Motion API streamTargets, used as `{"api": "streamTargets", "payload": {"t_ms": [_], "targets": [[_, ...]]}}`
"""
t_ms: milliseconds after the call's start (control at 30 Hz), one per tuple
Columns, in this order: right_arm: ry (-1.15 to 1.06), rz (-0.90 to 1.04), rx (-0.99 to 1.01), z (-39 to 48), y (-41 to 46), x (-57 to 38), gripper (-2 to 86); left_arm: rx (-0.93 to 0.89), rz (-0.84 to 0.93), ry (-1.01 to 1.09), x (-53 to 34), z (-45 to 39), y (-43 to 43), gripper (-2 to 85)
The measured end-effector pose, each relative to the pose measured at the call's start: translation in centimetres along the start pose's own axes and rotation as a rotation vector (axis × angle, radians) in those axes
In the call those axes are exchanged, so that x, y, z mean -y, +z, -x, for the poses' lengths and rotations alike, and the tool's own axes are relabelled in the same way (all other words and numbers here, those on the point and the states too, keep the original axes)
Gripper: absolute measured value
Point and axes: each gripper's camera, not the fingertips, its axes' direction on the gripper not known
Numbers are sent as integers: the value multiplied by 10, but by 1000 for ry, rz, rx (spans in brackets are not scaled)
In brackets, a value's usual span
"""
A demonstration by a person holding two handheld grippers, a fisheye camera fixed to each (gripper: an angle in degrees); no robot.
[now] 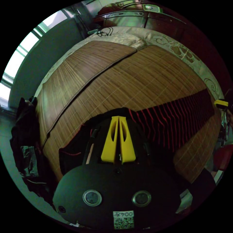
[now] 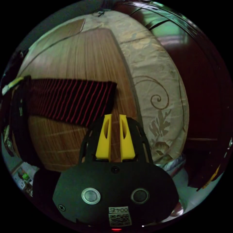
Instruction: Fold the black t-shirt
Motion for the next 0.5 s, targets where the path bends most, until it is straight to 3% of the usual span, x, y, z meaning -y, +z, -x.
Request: {"api": "streamTargets", "payload": {"t_ms": [333,500], "targets": [[-143,58,-97,12,15,12,20,-57,163,-14,-69,-31,29,5],[-109,53,22,-18,4,23,29,-74,121,-60,-75,-30,32,4]]}}
